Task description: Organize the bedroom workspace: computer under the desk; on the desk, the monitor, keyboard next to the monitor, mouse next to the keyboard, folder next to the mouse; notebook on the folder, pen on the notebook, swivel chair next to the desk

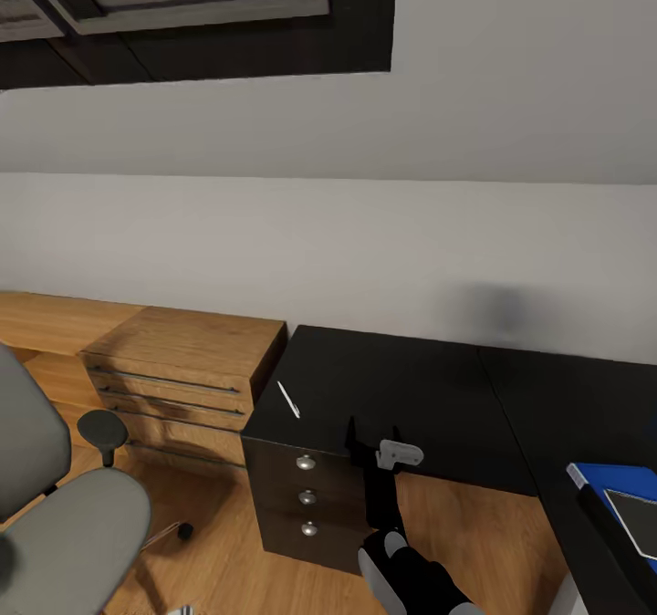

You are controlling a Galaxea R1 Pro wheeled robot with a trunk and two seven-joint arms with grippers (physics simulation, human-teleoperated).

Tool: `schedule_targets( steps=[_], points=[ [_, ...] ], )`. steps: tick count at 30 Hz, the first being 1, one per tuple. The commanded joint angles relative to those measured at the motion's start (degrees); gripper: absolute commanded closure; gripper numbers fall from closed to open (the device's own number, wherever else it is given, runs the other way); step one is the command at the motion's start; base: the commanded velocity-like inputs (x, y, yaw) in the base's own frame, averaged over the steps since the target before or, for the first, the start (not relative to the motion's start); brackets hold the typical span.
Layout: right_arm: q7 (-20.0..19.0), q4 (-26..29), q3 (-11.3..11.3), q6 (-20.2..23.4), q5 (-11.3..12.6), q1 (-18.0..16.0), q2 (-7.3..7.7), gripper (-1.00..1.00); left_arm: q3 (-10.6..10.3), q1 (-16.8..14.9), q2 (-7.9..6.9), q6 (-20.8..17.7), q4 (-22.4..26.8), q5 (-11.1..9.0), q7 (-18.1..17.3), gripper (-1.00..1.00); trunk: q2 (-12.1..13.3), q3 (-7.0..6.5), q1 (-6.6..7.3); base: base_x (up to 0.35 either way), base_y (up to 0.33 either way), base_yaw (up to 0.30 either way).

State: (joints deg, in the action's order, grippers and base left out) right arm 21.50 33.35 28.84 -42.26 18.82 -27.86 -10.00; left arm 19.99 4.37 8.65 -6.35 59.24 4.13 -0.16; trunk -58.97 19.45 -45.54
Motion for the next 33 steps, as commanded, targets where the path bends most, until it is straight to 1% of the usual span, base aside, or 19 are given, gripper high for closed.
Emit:
schedule_targets(
  steps=[1, 5, 8, 18, 25, 26, 27, 28, 30, 33],
  points=[
    [0.51, -0.85, 0.34, -0.19, -0.59, -0.09, 0.0, -1.0, 0.08, 0.02, 0.07, -0.33, 0.17, 0.44, -0.02, -1.0, -0.04, 0.06, -0.01, 0.005, 0.0, 0.279],
    [0.78, -1.74, 0.34, -0.19, -2.78, -0.09, 0.0, -1.0, 0.05, 0.02, 0.07, -0.32, 0.17, 0.44, -0.02, -1.0, -0.04, 0.06, -0.01, 0.002, 0.0, 0.281],
    [1.31, -1.95, 0.34, -0.15, -3.59, -0.09, 0.0, -1.0, 0.0, 0.02, 0.12, -0.32, 0.17, 0.44, -0.03, -1.0, -0.04, 0.06, -0.01, 0.0, 0.0, 0.281],
    [1.54, -2.06, 0.34, 0.01, -3.96, -0.09, 0.0, -1.0, -0.04, 0.02, 0.22, -0.33, 0.14, 0.61, -0.02, -1.0, -0.04, 0.51, -0.01, 0.0, 0.0, 0.231],
    [1.55, -2.06, 0.34, -0.1, -3.97, -0.09, 0.0, -1.0, -0.59, 0.02, 0.34, 0.11, 0.0, 0.76, -0.05, -1.0, -0.04, 0.69, -0.01, 0.0, 0.0, 0.061],
    [1.57, -2.04, 0.34, -0.1, -3.97, -0.09, 0.0, -1.0, -0.68, 0.02, 0.37, 0.7, -0.02, 0.8, -0.07, -1.0, -0.04, 0.69, -0.01, 0.0, 0.0, 0.006],
    [1.57, -1.98, 0.34, -0.17, -4.0, -0.09, 0.0, -1.0, -2.03, 0.02, 0.4, 5.15, -1.3, 0.87, -0.05, -1.0, -0.04, 0.69, -0.01, 0.0, 0.0, 0.0],
    [1.56, -1.98, 0.34, -0.18, -4.0, -0.09, 0.0, -1.0, -2.3, 0.04, 0.4, 6.42, -1.66, 0.87, -0.03, -1.0, -0.04, 0.69, -0.01, 0.0, 0.0, 0.0],
    [1.53, -1.97, 0.34, -0.17, -4.03, -0.09, 0.0, -1.0, -2.52, 0.02, 0.4, 7.46, -1.93, 0.88, -0.02, -1.0, -0.04, 0.69, -0.01, 0.005, 0.0, 0.0],
    [1.53, -2.02, 0.34, -0.13, -4.04, -0.09, 0.0, -1.0, -2.56, 0.02, 0.41, 7.69, -1.99, 0.88, -0.02, -1.0, -0.04, 0.69, -0.01, 0.101, 0.0, 0.0]
  ],
)
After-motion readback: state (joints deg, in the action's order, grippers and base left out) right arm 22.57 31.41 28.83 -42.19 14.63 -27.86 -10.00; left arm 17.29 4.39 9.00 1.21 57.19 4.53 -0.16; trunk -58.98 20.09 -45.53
